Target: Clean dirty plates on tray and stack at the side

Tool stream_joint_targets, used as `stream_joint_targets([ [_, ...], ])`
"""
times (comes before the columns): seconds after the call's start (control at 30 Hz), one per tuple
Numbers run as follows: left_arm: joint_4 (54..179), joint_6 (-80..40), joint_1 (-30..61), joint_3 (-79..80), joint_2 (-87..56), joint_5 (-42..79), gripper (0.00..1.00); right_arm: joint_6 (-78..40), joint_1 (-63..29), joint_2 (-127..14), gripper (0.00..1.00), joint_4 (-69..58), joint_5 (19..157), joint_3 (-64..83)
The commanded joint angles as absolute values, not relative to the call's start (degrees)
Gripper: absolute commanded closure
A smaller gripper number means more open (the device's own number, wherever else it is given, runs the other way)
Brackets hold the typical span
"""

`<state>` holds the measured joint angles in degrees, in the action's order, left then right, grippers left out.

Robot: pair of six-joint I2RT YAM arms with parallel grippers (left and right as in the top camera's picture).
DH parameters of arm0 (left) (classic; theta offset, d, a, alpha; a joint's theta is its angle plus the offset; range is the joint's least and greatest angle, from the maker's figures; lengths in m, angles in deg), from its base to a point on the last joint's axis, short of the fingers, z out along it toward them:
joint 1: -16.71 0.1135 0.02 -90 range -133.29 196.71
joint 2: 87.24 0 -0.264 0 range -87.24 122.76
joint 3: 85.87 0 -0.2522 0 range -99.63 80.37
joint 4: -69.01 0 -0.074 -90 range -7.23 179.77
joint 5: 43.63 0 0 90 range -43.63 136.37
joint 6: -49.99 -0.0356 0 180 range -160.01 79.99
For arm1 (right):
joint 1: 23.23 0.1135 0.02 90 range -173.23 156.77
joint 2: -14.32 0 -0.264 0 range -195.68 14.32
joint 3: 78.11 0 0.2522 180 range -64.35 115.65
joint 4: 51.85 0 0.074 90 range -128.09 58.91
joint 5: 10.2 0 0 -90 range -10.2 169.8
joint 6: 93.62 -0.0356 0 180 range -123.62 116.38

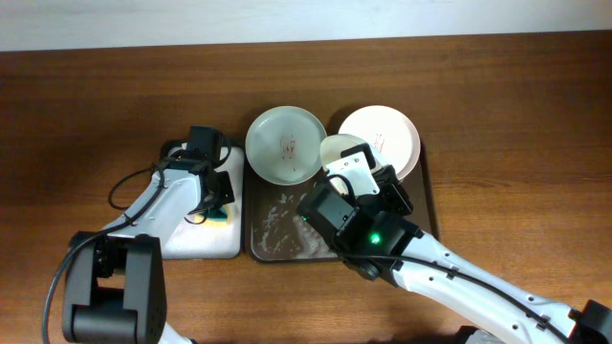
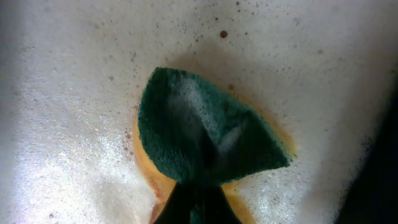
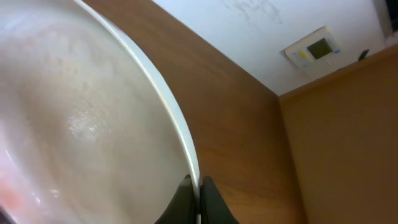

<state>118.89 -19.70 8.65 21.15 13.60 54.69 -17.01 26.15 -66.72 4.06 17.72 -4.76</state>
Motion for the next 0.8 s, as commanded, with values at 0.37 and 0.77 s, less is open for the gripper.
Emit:
stream_joint_targets([
  [0.37,115.96,-25.73,8.89,21.41,14.98,51.13,1.00,-27.89,-50.15,-67.13,0.96,5.07,77.67,-4.23],
  [0.77,116.22,-25.73,8.89,21.41,14.98,51.13,0.98,-10.93,-47.79,-77.01,0.36,-1.45,111.55,1.41],
])
